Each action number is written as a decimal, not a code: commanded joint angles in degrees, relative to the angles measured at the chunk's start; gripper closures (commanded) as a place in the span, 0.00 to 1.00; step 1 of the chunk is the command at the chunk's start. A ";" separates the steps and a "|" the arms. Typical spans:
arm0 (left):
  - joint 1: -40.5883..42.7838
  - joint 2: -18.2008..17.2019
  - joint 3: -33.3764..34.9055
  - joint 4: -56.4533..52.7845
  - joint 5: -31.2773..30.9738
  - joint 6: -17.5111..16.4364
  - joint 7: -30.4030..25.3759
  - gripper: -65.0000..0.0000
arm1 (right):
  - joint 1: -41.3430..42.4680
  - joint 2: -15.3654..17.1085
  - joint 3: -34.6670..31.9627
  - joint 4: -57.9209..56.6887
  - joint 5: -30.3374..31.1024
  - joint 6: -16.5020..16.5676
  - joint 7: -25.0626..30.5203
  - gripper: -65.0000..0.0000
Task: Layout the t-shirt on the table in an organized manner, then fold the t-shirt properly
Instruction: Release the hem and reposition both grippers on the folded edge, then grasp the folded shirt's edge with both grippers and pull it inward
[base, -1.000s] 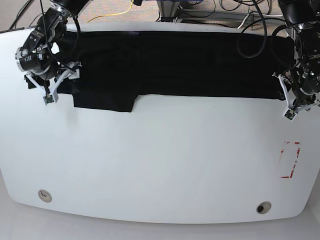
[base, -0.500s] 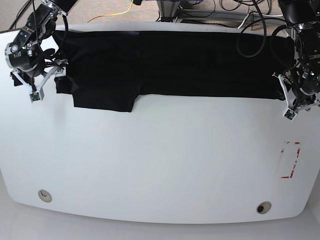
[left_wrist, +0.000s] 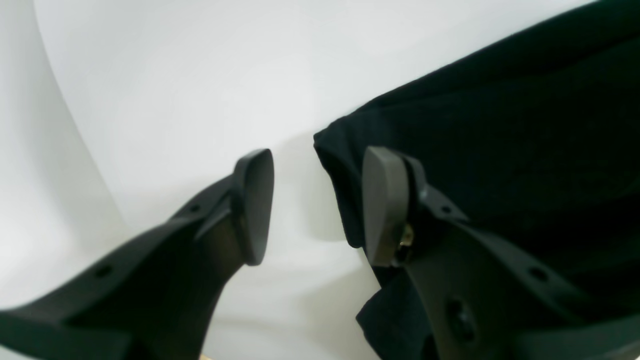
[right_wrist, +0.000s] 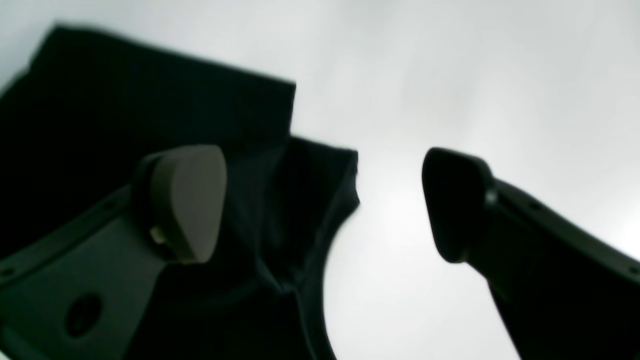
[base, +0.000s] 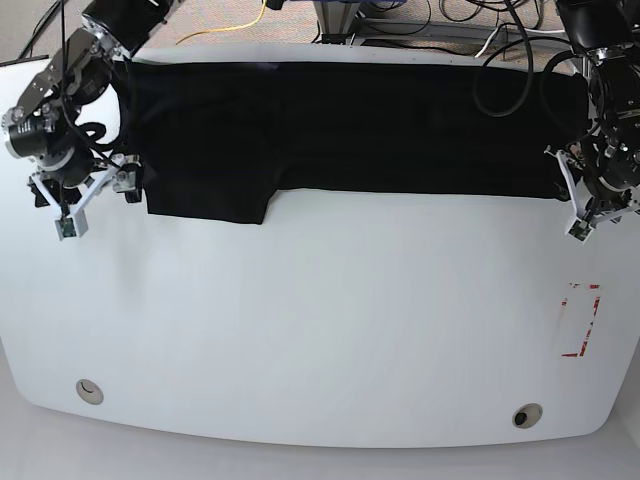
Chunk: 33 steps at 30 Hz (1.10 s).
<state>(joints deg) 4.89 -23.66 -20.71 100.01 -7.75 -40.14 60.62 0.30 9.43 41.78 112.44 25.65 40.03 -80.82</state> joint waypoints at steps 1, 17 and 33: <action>-1.59 -1.00 -0.35 0.96 -0.12 0.14 -0.62 0.59 | 3.00 -0.33 -0.42 -2.51 -0.20 -0.03 0.82 0.08; -2.03 -0.91 -0.26 0.96 -0.12 0.14 -0.62 0.59 | 7.05 0.37 -7.36 -28.44 -4.15 -0.03 16.51 0.08; -2.03 -0.82 -0.08 0.87 -0.30 0.14 -0.62 0.59 | 6.61 1.51 -13.34 -31.52 -5.47 -0.03 19.67 0.23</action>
<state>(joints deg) 3.68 -23.40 -20.60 99.96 -7.92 -40.14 60.64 6.20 10.46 28.97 80.25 19.49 39.90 -61.45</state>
